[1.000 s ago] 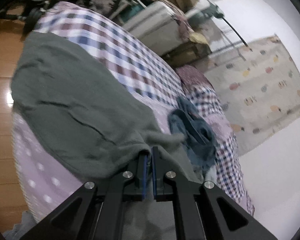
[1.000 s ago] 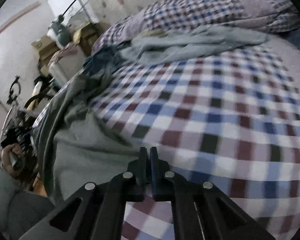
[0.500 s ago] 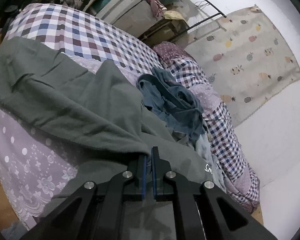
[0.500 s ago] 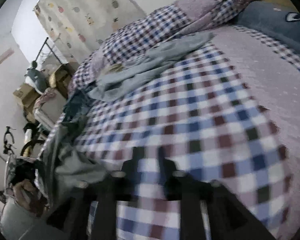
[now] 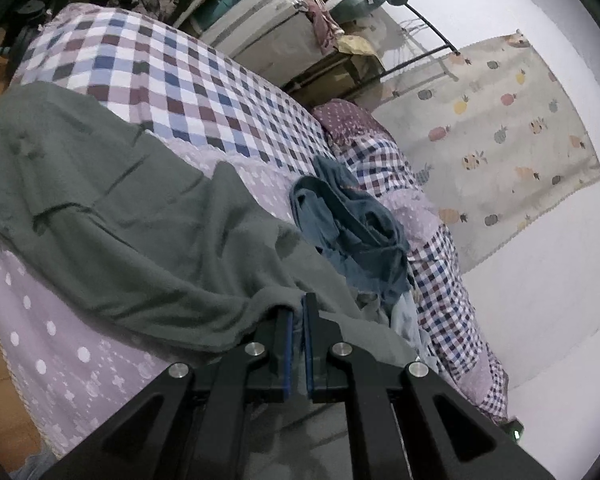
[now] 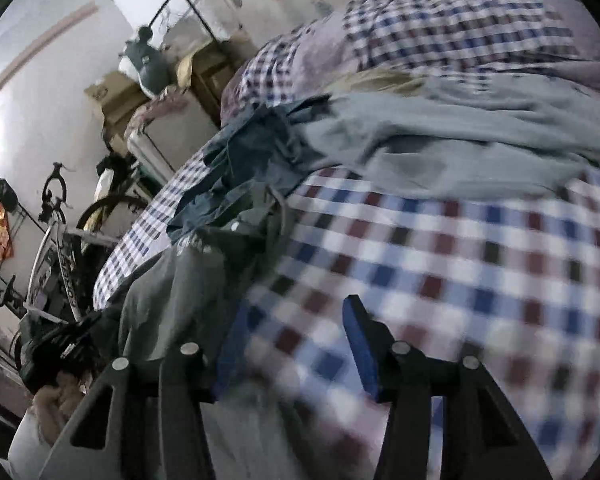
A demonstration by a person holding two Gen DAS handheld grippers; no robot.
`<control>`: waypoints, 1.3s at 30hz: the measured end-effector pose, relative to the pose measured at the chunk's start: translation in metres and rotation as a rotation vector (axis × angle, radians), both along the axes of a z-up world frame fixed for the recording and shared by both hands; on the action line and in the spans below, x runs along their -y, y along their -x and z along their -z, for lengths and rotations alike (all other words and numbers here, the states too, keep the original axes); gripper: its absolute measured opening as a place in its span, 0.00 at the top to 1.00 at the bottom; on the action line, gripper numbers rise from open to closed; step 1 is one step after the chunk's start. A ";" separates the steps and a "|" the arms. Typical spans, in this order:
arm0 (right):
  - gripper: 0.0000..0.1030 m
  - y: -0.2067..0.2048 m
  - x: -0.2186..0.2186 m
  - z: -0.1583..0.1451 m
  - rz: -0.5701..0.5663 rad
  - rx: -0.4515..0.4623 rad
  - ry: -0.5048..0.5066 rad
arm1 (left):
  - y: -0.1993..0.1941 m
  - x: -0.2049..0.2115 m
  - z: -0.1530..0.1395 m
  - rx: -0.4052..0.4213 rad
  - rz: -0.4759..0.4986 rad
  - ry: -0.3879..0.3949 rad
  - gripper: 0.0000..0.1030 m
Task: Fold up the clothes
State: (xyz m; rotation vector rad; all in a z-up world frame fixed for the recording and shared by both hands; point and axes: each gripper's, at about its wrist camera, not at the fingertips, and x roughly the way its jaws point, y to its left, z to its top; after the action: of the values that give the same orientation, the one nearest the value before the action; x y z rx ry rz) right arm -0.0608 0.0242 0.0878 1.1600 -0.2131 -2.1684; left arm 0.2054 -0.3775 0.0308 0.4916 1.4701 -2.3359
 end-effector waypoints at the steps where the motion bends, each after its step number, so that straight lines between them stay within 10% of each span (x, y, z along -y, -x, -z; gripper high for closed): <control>1: 0.48 0.013 0.013 0.006 -0.008 0.011 -0.006 | -0.002 0.003 -0.001 0.003 -0.020 0.010 0.97; 15: 0.49 0.102 0.113 0.076 -0.080 0.081 -0.120 | -0.031 0.049 0.015 0.093 -0.212 -0.009 0.97; 19: 0.90 0.097 0.124 0.078 -0.115 0.057 -0.155 | -0.029 0.051 0.016 0.094 -0.191 -0.006 0.97; 39: 0.94 -0.014 -0.070 -0.107 0.232 -0.335 -0.260 | 0.008 -0.004 -0.028 -0.047 0.009 -0.018 0.97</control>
State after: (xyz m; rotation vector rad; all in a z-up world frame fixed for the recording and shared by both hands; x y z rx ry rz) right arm -0.0473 0.0943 0.1943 0.9211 0.0889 -2.6175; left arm 0.1970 -0.3732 0.0584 0.4522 1.5140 -2.3579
